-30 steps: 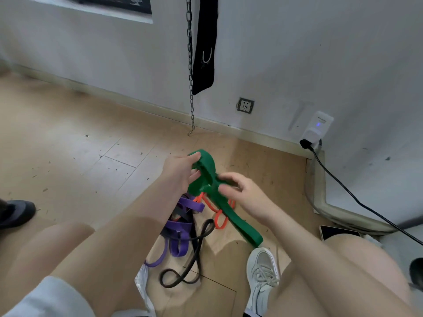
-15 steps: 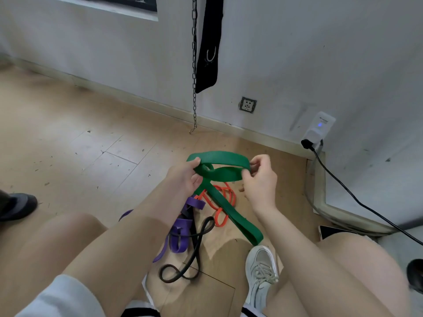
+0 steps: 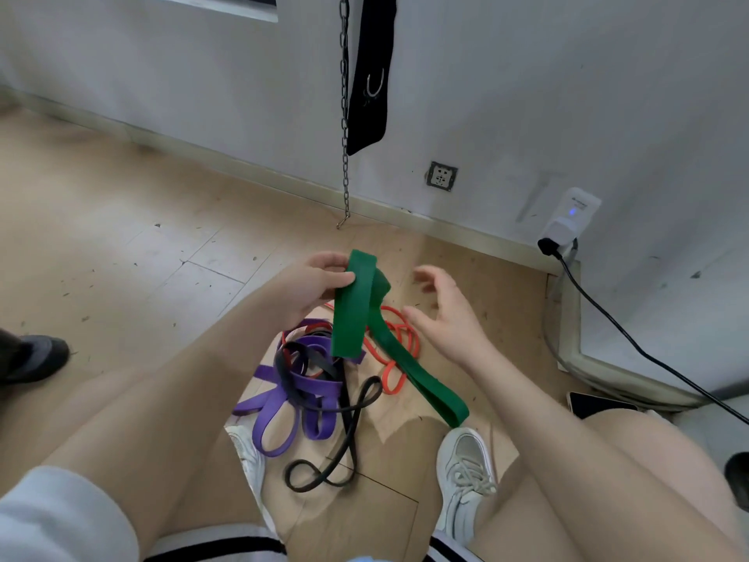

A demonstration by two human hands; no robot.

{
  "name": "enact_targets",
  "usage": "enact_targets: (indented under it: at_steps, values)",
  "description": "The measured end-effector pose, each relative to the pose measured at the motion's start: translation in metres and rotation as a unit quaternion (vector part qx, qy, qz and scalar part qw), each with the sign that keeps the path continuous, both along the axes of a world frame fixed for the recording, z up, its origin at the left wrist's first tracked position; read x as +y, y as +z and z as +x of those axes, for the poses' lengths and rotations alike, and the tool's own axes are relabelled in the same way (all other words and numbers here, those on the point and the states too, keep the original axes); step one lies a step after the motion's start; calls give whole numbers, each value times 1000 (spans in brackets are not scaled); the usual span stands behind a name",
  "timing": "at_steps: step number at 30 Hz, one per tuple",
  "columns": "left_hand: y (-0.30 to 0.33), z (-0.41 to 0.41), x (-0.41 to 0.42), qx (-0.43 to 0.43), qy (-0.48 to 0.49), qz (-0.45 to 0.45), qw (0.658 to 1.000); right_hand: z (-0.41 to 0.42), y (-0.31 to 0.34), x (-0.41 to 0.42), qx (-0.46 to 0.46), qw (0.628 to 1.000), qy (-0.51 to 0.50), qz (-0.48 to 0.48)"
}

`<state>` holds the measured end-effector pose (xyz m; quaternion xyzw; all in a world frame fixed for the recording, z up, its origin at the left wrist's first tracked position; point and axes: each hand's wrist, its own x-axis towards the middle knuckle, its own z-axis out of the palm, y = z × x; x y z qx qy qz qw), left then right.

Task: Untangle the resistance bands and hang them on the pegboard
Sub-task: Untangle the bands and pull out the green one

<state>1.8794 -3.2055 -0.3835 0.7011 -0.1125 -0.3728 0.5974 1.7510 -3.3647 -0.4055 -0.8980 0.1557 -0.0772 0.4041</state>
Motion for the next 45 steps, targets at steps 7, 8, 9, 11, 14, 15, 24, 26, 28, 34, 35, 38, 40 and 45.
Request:
enact_targets:
  at_steps: [7, 8, 9, 11, 14, 15, 24, 26, 28, 34, 35, 38, 40, 45]
  values:
    - [34, -2, 7, -125, -209, 80, 967, 23, 2, -8, 48, 990, 133, -14]
    - [35, -4, 6, -148, -197, 97, 964, 27, 1, -6, 42, 988, 148, -22]
    - [33, -5, 5, -182, -184, 115, 959, 29, 0, -4, 39, 986, 161, -19]
    - [30, -7, 6, -262, -170, 152, 938, 30, -1, -1, 38, 986, 164, 10]
    - [27, -8, 11, -352, -206, 180, 895, 30, -5, -5, 32, 987, 155, -8]
    - [26, -7, 13, -384, -238, 196, 870, 30, -7, -7, 35, 986, 160, -28]
    - [32, 1, 14, -473, -255, 212, 817, 28, -14, -7, 108, 971, 159, -144]
    - [34, -1, 12, -500, -239, 201, 808, 28, -10, -4, 95, 969, 139, -179]
    - [36, -1, 9, -514, -226, 178, 808, 29, -11, -2, 90, 978, 130, -133]
    - [44, -6, 4, -469, -139, 79, 869, 27, -19, 15, 60, 973, 120, 190]
    - [45, -6, 4, -446, -112, 57, 886, 28, -19, 15, 57, 969, 117, 208]
    - [46, -3, 10, -387, -37, -3, 921, 30, -23, 11, 57, 971, 108, 205]
    - [43, 1, 14, -366, -12, -20, 930, 31, -23, 4, 48, 983, 81, 159]
    - [15, 17, 32, -306, 47, -3, 951, 26, 13, -19, 24, 998, 61, 19]
